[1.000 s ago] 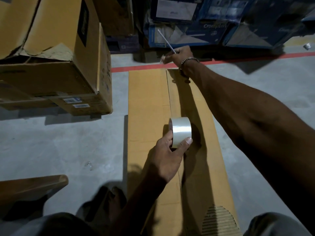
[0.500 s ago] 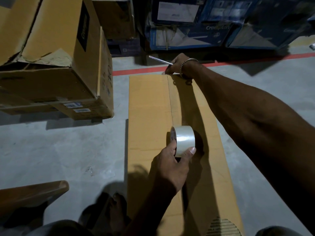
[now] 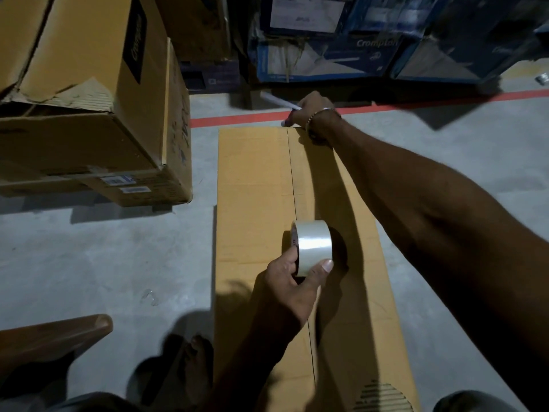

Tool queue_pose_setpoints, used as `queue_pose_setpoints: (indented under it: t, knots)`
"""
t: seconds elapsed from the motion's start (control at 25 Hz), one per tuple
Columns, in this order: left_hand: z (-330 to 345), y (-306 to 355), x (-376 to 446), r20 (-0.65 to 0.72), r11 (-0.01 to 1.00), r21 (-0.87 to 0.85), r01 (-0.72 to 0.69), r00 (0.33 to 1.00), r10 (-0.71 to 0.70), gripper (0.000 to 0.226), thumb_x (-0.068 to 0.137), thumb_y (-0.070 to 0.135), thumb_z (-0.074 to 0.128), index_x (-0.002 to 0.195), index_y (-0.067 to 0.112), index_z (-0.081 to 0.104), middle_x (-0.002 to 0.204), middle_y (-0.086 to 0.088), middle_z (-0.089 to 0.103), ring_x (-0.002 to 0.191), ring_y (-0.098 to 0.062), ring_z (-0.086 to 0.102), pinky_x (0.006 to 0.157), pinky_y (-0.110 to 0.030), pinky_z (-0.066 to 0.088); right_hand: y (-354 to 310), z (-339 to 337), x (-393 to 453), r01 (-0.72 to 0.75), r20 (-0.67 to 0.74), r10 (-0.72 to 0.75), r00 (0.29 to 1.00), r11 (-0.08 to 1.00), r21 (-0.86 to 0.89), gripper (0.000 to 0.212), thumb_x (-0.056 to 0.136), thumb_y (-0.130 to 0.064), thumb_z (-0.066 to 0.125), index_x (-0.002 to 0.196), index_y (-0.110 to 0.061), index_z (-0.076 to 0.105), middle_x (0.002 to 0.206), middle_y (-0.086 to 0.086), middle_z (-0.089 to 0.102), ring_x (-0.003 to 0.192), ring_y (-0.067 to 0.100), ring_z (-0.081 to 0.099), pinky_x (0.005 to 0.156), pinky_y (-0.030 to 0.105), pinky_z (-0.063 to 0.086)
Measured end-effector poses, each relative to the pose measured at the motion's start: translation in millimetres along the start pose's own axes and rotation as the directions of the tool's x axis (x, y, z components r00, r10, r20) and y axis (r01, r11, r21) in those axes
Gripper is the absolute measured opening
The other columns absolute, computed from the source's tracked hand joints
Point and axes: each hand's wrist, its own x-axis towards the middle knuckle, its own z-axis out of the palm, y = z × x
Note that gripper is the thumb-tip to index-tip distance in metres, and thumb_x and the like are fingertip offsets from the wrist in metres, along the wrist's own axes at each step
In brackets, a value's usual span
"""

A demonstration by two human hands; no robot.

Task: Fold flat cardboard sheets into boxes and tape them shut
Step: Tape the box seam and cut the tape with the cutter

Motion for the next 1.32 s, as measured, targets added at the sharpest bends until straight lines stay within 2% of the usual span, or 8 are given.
queue_pose_setpoints:
  t: [0.12,0.2,0.28,0.52,0.76,0.96,1.2,1.32]
  knots:
    - [-3.5,4.2,-0.4,0.024,0.999,-0.045,0.016,1.000,-0.014,0.037,0.088,0.040,0.077,0.117,0.016,0.075,0.100,0.000,0.080,0.095,-0.015,0.075,0.087,-0.032,0.060,7.8,-12.1,-13.6,0.161,-0.170,-0.171,0.970,0.984,-0.072,0.040,0.091,-0.050,0.072,0.116,-0.019,0.070,0.087,-0.001,0.067,0.078,0.013,0.062,0.076,0.038,0.060]
    - [-5.4,6.4,-1.1,0.033,0.997,-0.065,0.040,0.999,-0.038,0.038,0.088,0.040,0.078,0.118,0.017,0.074,0.102,0.000,0.080,0.098,-0.016,0.075,0.089,-0.032,0.060,16.5,-20.7,-22.2,0.262,-0.154,-0.278,0.948,0.958,-0.118,0.057,0.091,-0.067,0.061,0.116,-0.017,0.067,0.083,-0.001,0.062,0.073,0.013,0.056,0.069,0.038,0.054]
    - [-6.6,9.5,-2.0,0.048,0.995,-0.079,0.054,0.998,-0.050,0.033,0.093,0.033,0.078,0.120,0.016,0.073,0.105,0.000,0.080,0.101,-0.016,0.074,0.090,-0.029,0.058,22.2,-25.0,-32.8,0.326,-0.110,-0.351,0.930,0.926,-0.192,0.074,0.083,-0.085,0.052,0.114,-0.018,0.062,0.091,0.002,0.058,0.078,0.017,0.053,0.065,0.033,0.045]
    - [-4.5,19.9,-12.3,0.069,0.993,-0.107,0.056,0.996,-0.049,0.029,0.096,0.029,0.074,0.123,0.018,0.071,0.109,0.003,0.078,0.101,-0.007,0.072,0.082,-0.014,0.053,28.7,-21.1,-58.1,0.376,-0.149,-0.477,0.866,0.819,-0.433,0.094,0.064,-0.104,0.046,0.107,-0.020,0.050,0.100,0.005,0.049,0.086,0.022,0.043,0.078,0.038,0.041]
    - [0.8,24.7,-16.0,0.034,0.996,-0.071,0.045,0.998,-0.043,0.035,0.098,0.037,0.070,0.131,0.026,0.066,0.111,0.009,0.073,0.101,-0.005,0.067,0.077,-0.011,0.050,36.8,-14.5,-90.6,0.392,-0.077,-0.475,0.876,0.797,-0.460,0.098,0.061,-0.102,0.050,0.115,-0.021,0.049,0.109,0.005,0.051,0.094,0.022,0.043,0.083,0.040,0.040]
    - [2.1,24.5,-19.4,-0.021,0.999,-0.014,0.039,0.999,-0.039,0.048,0.094,0.052,0.069,0.138,0.036,0.060,0.116,0.013,0.073,0.108,-0.008,0.068,0.100,-0.038,0.057,56.3,-8.8,-136.4,0.430,-0.049,-0.505,0.862,0.778,-0.458,0.093,0.063,-0.101,0.050,0.115,-0.023,0.046,0.109,0.003,0.053,0.095,0.021,0.041,0.085,0.042,0.039]
    - [0.4,21.3,-15.9,-0.045,0.996,0.072,0.050,0.998,-0.046,0.051,0.083,0.061,0.065,0.129,0.039,0.062,0.112,0.016,0.073,0.103,-0.011,0.071,0.096,-0.049,0.058,79.1,-1.7,-182.2,0.394,-0.004,-0.440,0.898,0.806,-0.441,0.095,0.064,-0.100,0.044,0.118,-0.022,0.045,0.109,0.003,0.054,0.095,0.021,0.040,0.082,0.040,0.032]
    - [0.6,18.3,-17.1,-0.024,0.988,0.150,0.032,0.999,-0.029,0.040,0.092,0.054,0.061,0.128,0.038,0.060,0.116,0.014,0.071,0.105,-0.011,0.070,0.095,-0.049,0.058,81.2,-5.3,-187.3,0.353,0.008,-0.391,0.920,0.823,-0.445,0.096,0.062,-0.099,0.044,0.120,-0.022,0.045,0.110,0.002,0.054,0.096,0.020,0.040,0.083,0.040,0.031]
